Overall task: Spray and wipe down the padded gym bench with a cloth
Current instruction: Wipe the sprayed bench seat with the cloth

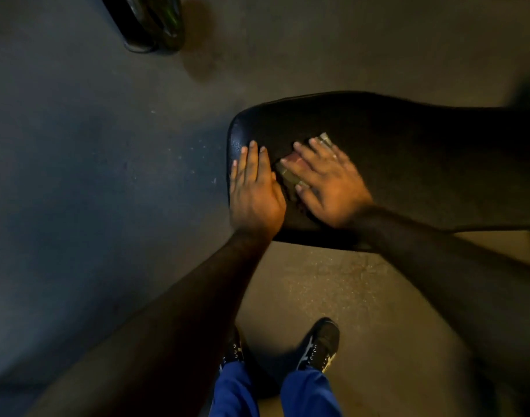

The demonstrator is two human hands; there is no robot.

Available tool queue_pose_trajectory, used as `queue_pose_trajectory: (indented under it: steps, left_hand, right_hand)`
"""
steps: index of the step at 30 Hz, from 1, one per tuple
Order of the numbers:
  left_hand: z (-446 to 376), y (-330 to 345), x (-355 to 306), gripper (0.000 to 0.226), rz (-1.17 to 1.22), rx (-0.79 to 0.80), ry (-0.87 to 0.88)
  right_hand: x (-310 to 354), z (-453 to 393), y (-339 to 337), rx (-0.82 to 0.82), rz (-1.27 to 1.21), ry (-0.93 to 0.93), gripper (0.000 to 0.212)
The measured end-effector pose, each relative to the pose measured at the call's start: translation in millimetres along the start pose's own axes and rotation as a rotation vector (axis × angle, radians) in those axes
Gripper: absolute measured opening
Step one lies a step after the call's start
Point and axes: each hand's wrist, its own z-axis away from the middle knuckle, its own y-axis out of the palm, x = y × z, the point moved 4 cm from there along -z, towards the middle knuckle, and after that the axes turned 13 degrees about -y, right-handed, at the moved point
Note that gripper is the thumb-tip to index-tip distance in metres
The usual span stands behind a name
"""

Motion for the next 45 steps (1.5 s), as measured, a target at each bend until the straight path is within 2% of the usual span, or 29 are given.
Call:
queue_pose_trajectory:
  steps: [3, 4, 6, 8, 9, 12, 13, 15, 16, 17, 18, 20, 21, 22, 25, 26, 27, 29, 30, 31, 34, 35, 36, 39, 40, 41, 43, 44, 45]
  left_hand:
    - [-3.3, 4.2, 1.8, 0.054, -0.042, 0.009, -0.017]
    - [-3.5, 4.7, 2.3, 0.055, -0.042, 0.025, -0.012]
    - [-3.7, 3.7, 0.6, 0.055, -0.061, 0.031, 0.000]
    - [-2.8, 2.6, 1.5, 0.057, -0.086, 0.020, 0.002]
    - [-2.0, 2.8, 1.6, 0.059, -0.087, 0.025, 0.008]
    - [-0.9, 4.6, 2.4, 0.059, -0.085, 0.037, 0.011]
    - [-0.5, 5.1, 1.4, 0.059, -0.095, 0.038, 0.010]
    - [-2.1, 4.5, 0.6, 0.059, -0.119, 0.031, 0.003]
    - [-2.4, 4.5, 0.4, 0.059, -0.126, 0.030, 0.001]
    - [-2.2, 4.5, 0.4, 0.060, -0.132, 0.031, 0.000]
    - [-2.2, 4.9, 0.8, 0.060, -0.135, 0.033, 0.000]
    - [-1.9, 5.4, 1.4, 0.059, -0.148, 0.044, -0.002]
    - [-2.3, 4.9, 1.1, 0.059, -0.164, 0.047, -0.001]
    - [-3.2, 4.6, 0.0, 0.059, -0.180, 0.046, -0.002]
    - [-6.2, 5.8, -3.3, 0.061, -0.225, 0.039, -0.020]
    - [-6.3, 6.1, -3.2, 0.061, -0.240, 0.044, -0.029]
    - [-5.8, 5.9, -3.8, 0.061, -0.254, 0.046, -0.027]
    - [-6.8, 4.8, -8.1, 0.061, -0.278, 0.050, 0.014]
    - [-7.8, 4.3, -9.7, 0.062, -0.282, 0.059, 0.033]
    - [-7.2, 3.0, -11.7, 0.063, -0.291, 0.064, 0.048]
    - [-4.5, -2.7, -18.9, 0.061, -0.305, 0.058, 0.080]
    - [-3.7, -3.0, -20.6, 0.058, -0.287, 0.062, 0.084]
    - [-2.2, -2.7, -22.2, 0.056, -0.268, 0.065, 0.091]
    - [4.8, 1.6, -28.2, 0.054, -0.225, 0.075, 0.120]
    - [6.3, 2.3, -29.5, 0.053, -0.205, 0.080, 0.115]
    - [7.7, 3.1, -31.5, 0.052, -0.176, 0.078, 0.100]
    - [8.9, 3.7, -35.2, 0.049, -0.093, 0.065, 0.041]
    - [10.4, 2.6, -37.0, 0.048, -0.053, 0.060, 0.020]
    - [11.2, 1.5, -39.1, 0.047, -0.021, 0.050, 0.015]
  right_hand:
    - [-45.2, -33.3, -7.1, -0.062, 0.002, 0.489, 0.064]
    - [-38.3, -45.8, -5.0, -0.056, 0.011, 0.508, 0.065]
    - [-16.0, -62.7, -3.8, -0.018, 0.037, 0.226, 0.065]
    - [-23.6, -65.9, -8.5, 0.037, 0.043, -0.025, 0.065]
    - [-39.3, -71.9, -14.5, 0.026, 0.064, -0.001, 0.065]
    - [-56.2, -97.5, -15.4, -0.030, -0.010, 0.418, 0.061]
    - [-41.7, -103.2, -13.0, -0.051, 0.005, 0.392, 0.059]
    - [-14.8, -102.9, -5.0, -0.034, 0.014, 0.113, 0.059]
    - [-19.0, -94.9, -5.6, -0.001, 0.009, 0.000, 0.059]
    - [-34.3, -89.4, -11.4, 0.006, 0.001, -0.026, 0.061]
    - [-56.6, -88.5, -17.4, -0.008, 0.006, 0.062, 0.062]
    - [-90.1, -85.4, -24.1, -0.041, -0.008, 0.433, 0.064]
    - [-88.6, -82.5, -23.0, -0.065, -0.008, 0.535, 0.063]
    - [-77.3, -78.1, -20.2, -0.092, 0.007, 0.514, 0.062]
    - [-44.2, -47.5, -10.9, -0.025, -0.049, 0.156, 0.062]
    - [-51.7, -40.4, -11.3, -0.005, -0.035, 0.110, 0.062]
    - [-67.0, -40.3, -15.0, -0.021, -0.009, 0.180, 0.063]
    - [-91.8, -45.8, -21.1, -0.083, -0.046, 0.563, 0.062]
    - [-87.0, -48.8, -20.5, -0.095, -0.056, 0.670, 0.062]
    - [-71.5, -48.9, -18.1, -0.103, -0.041, 0.627, 0.063]
    - [-25.0, -14.6, -6.3, -0.011, -0.040, 0.126, 0.062]
    - [-30.7, 1.0, -6.4, 0.014, -0.027, 0.060, 0.061]
    - [-44.1, 10.1, -8.3, 0.003, -0.008, 0.119, 0.061]
    - [-67.1, 15.4, -9.5, -0.118, -0.036, 0.701, 0.063]
    - [-51.5, 13.9, -6.7, -0.150, -0.031, 0.752, 0.064]
    - [-29.7, 14.9, -3.9, -0.179, -0.009, 0.664, 0.064]
    - [7.9, 34.7, 7.0, -0.099, -0.006, 0.268, 0.063]
    - [8.2, 52.9, 10.3, -0.036, -0.004, 0.113, 0.063]
    - [-4.2, 68.0, 6.9, -0.021, 0.008, 0.058, 0.063]
